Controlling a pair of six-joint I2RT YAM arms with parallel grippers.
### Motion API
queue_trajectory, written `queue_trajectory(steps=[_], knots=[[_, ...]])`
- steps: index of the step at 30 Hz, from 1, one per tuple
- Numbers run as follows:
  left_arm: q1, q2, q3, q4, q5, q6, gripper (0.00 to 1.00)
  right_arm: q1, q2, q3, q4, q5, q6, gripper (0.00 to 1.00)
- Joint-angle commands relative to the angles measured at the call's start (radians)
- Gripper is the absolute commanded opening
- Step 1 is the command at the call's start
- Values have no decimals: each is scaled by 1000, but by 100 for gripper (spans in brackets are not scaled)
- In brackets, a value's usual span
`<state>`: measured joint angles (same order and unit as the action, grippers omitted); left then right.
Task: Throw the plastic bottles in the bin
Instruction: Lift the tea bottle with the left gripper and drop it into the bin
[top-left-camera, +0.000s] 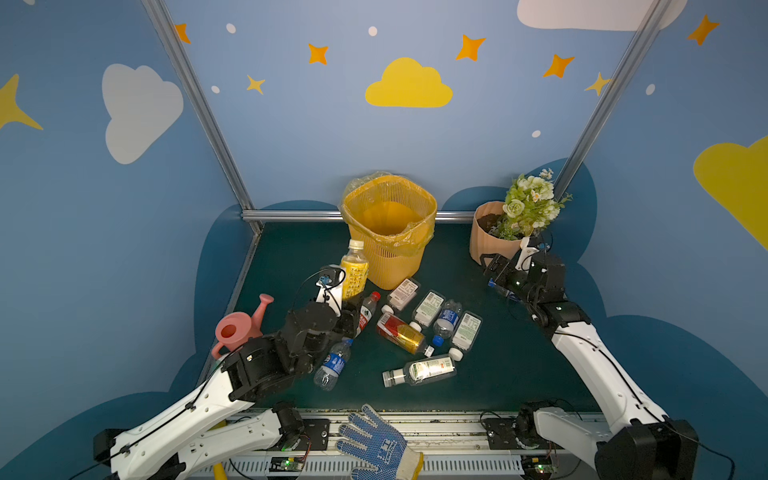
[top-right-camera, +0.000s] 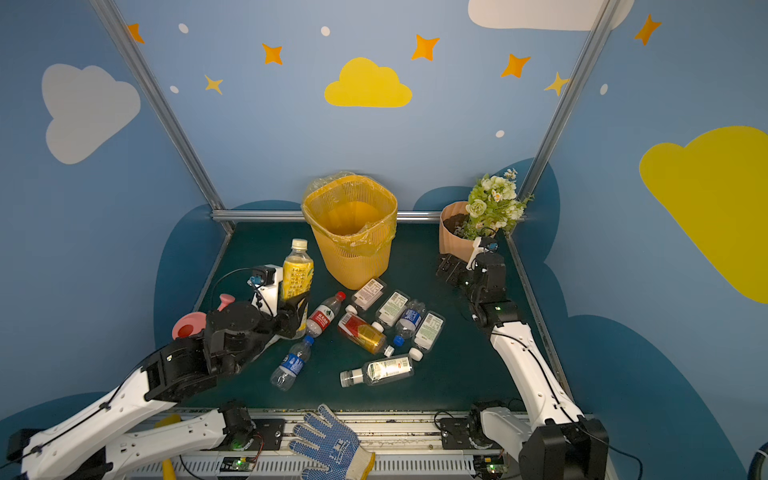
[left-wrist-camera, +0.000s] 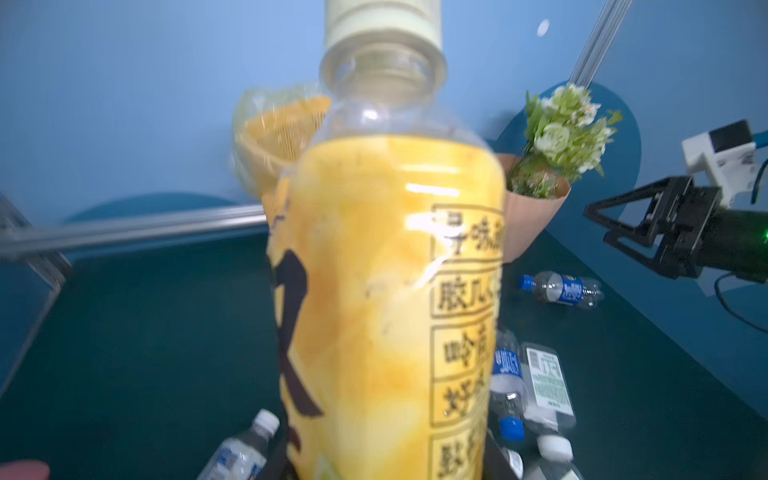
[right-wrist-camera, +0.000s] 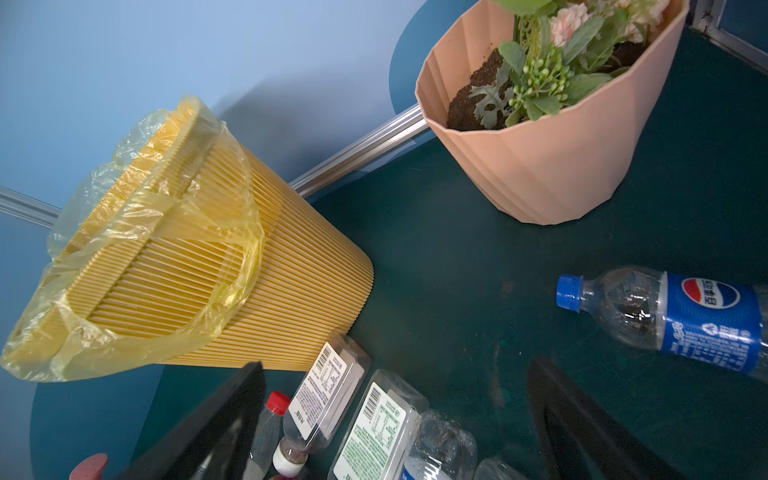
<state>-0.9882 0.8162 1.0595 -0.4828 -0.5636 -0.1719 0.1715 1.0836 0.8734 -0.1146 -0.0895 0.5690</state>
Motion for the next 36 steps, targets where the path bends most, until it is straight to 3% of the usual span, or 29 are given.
queue_trajectory(steps=[1, 6, 9, 13, 17, 20, 24, 26, 30, 36], knots=[[20, 32, 60, 250, -39, 291, 46, -5, -41, -15, -11, 10, 2, 95], [47, 95, 124, 567, 67, 531, 47, -5, -74, -23, -29, 26, -4, 96], [85, 178, 209, 681, 103, 579, 47, -7, -93, -23, -44, 36, -11, 96], [197, 316, 331, 723, 217, 531, 46, -6, -125, -27, -66, 51, -16, 96], [370, 476, 440, 714, 339, 311, 48, -6, -163, -44, -71, 72, -24, 96], [511, 654, 594, 535, 501, 113, 51, -8, -182, -54, -72, 79, -30, 96], [546, 940, 987, 45, 652, 83, 57, -13, -193, -53, -83, 77, -36, 96], [545, 1007, 1109, -72, 699, 94, 77, -13, -199, -51, -94, 85, -45, 96], [541, 976, 1161, -88, 640, 105, 100, -25, -223, -43, -115, 114, -70, 96], [486, 724, 908, 192, 524, 199, 100, -52, -245, -45, -138, 131, -81, 96]])
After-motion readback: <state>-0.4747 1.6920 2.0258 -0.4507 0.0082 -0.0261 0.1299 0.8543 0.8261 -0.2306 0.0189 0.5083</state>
